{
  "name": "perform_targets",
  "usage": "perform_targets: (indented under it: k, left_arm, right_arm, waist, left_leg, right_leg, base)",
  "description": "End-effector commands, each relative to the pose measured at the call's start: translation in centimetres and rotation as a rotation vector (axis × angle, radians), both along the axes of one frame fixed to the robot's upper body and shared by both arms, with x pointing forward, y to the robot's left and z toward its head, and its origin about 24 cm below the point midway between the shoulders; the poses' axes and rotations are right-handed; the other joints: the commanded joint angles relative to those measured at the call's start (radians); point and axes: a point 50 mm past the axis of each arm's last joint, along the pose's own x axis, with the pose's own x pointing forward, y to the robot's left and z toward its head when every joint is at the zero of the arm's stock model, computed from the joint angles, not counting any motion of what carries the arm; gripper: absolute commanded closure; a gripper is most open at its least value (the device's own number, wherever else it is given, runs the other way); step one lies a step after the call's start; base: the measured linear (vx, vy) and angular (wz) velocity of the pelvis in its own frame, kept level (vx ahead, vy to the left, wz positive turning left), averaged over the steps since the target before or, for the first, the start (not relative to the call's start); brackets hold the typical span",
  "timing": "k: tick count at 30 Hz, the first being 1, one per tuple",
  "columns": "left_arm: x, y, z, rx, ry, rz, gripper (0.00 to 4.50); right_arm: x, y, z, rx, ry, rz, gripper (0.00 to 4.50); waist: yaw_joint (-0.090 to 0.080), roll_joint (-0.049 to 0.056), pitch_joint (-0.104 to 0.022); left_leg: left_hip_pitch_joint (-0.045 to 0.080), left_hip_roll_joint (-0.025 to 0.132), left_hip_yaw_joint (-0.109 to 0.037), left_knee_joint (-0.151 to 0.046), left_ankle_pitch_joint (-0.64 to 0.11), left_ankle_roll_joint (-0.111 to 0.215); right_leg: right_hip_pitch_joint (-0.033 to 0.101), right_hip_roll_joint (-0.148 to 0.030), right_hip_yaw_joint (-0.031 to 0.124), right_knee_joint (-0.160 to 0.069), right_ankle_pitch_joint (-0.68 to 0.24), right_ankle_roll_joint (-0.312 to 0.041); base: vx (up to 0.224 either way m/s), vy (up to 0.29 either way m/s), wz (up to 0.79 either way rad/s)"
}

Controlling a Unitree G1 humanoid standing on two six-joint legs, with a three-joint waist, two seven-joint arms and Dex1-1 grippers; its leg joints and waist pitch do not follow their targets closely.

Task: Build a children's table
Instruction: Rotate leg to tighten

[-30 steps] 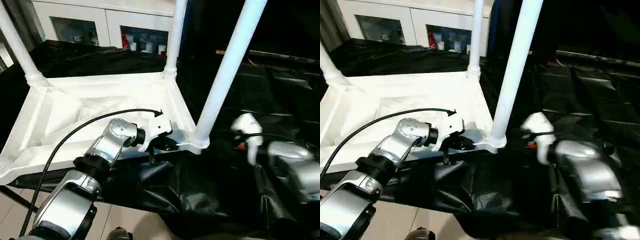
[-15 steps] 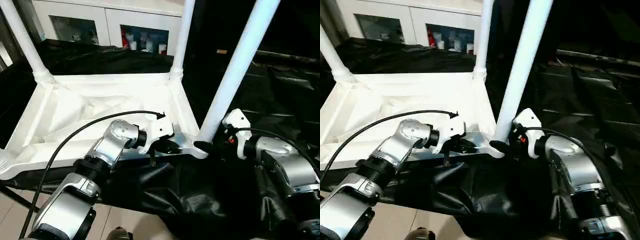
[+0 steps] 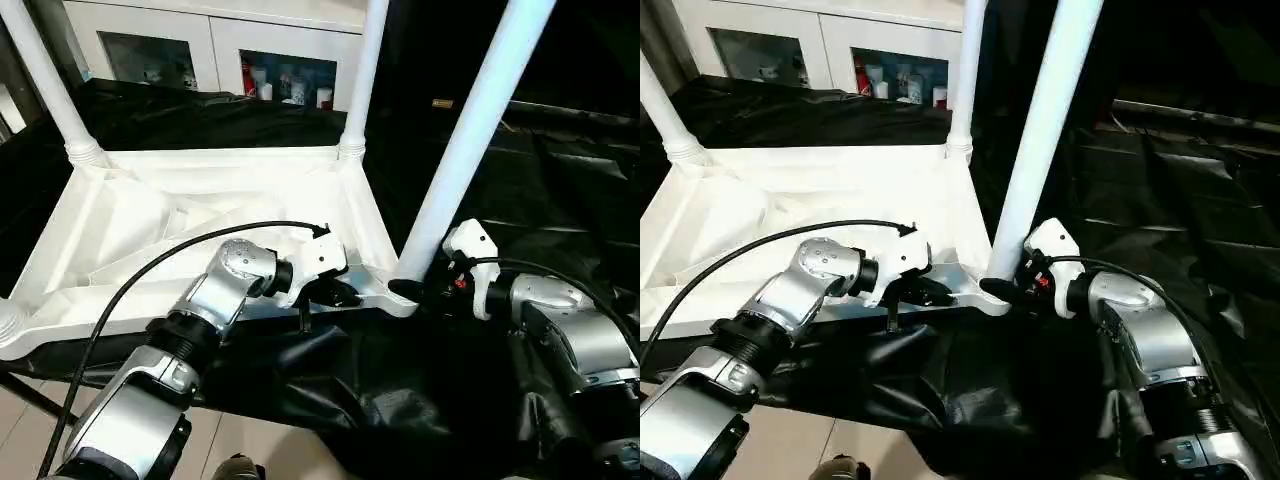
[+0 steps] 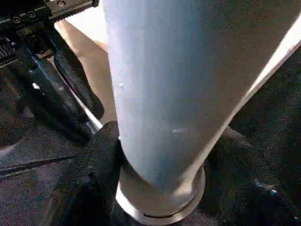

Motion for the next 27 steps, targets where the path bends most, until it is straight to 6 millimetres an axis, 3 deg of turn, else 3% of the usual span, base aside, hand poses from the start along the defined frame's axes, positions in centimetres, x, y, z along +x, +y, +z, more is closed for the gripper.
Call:
perform_targets:
  k: [1, 4, 9, 13, 15, 17, 18, 19, 22, 27]
  left_arm:
    - [-0.1, -0.9, 1.3, -0.018, -0.049, -0.055, 4.50]
    - [-0.1, -0.8, 1.3, -0.017, -0.048, -0.053, 4.50]
    - [0.2, -0.8, 1.3, -0.028, -0.052, -0.014, 4.50]
    - [1.7, -1.4, 1.1, -0.037, -0.079, 0.165, 4.50]
    - [2.9, -2.0, 1.1, -0.030, -0.108, 0.335, 4.50]
    - [3.7, -2.9, 1.1, -0.028, -0.114, 0.464, 4.50]
    - [3.8, -3.3, 1.1, -0.030, -0.109, 0.491, 4.50]
    - [3.8, -4.3, 1.3, -0.039, -0.110, 0.508, 4.50]
    - [3.9, -5.2, 1.6, -0.045, -0.126, 0.499, 4.50]
    - [3.7, -5.5, 1.7, -0.048, -0.118, 0.446, 4.50]
  right_arm:
    - [0.0, -0.3, 0.1, 0.004, -0.008, -0.011, 2.17]
    - [0.0, -0.3, -0.1, 0.008, -0.002, -0.012, 2.46]
    - [0.2, -0.2, -0.9, 0.012, 0.018, -0.077, 2.52]
    - [1.0, 0.2, -2.8, 0.010, 0.065, -0.277, 2.54]
    - [2.0, 1.0, -3.8, 0.049, 0.094, -0.485, 2.54]
    - [2.8, 2.5, -4.4, 0.114, 0.141, -0.649, 2.54]
    - [3.1, 3.1, -4.4, 0.143, 0.159, -0.680, 2.54]
    - [3.7, 5.0, -4.1, 0.142, 0.147, -0.674, 2.54]
    - [4.1, 6.8, -3.5, 0.119, 0.104, -0.641, 2.54]
    - [4.3, 7.5, -2.5, 0.165, 0.032, -0.581, 2.54]
  waist:
    - [-0.003, -0.008, -0.089]
    - [-0.004, -0.009, -0.090]
    - [-0.005, -0.009, -0.089]
    - [-0.013, -0.008, -0.086]
    - [-0.021, -0.006, -0.085]
    - [-0.033, -0.007, -0.083]
    - [-0.033, -0.007, -0.083]
    - [-0.034, -0.003, -0.085]
    - [-0.039, -0.004, -0.089]
    - [-0.033, -0.006, -0.092]
  left_leg:
    - [0.017, 0.016, 0.004, -0.071, -0.285, 0.028]
    - [0.017, 0.015, 0.004, -0.070, -0.280, 0.028]
    - [0.017, 0.016, 0.004, -0.071, -0.279, 0.026]
    - [0.020, 0.010, 0.004, -0.071, -0.312, 0.005]
    - [0.023, 0.007, 0.004, -0.070, -0.345, -0.008]
    - [0.024, 0.003, -0.001, -0.071, -0.377, -0.029]
    - [0.024, 0.003, -0.001, -0.071, -0.377, -0.029]
    - [0.025, 0.004, -0.005, -0.072, -0.383, -0.025]
    - [0.017, 0.004, -0.007, -0.076, -0.360, -0.018]
    - [0.017, 0.005, 0.001, -0.075, -0.314, 0.009]
  right_leg:
    - [0.058, -0.035, 0.039, -0.077, -0.304, -0.189]
    - [0.058, -0.034, 0.039, -0.076, -0.298, -0.190]
    - [0.057, -0.034, 0.039, -0.076, -0.299, -0.191]
    - [0.051, -0.031, 0.036, -0.084, -0.370, -0.171]
    - [0.042, -0.033, 0.036, -0.088, -0.416, -0.162]
    - [0.043, -0.033, 0.028, -0.099, -0.489, -0.133]
    - [0.043, -0.033, 0.028, -0.099, -0.489, -0.133]
    - [0.046, -0.035, 0.025, -0.105, -0.504, -0.119]
    - [0.054, -0.032, 0.026, -0.102, -0.435, -0.119]
    - [0.056, -0.032, 0.032, -0.091, -0.327, -0.158]
  base:
    - [0.000, 0.000, 0.00]
    - [0.000, 0.000, 0.00]
    - [0.000, 0.000, 0.00]
    - [0.000, 0.000, 0.00]
    - [0.000, 0.000, 0.00]
    - [0.000, 0.000, 0.00]
    - [0.000, 0.000, 0.00]
    - [0.000, 0.000, 0.00]
    - [0.000, 0.000, 0.00]
    - [0.000, 0.000, 0.00]
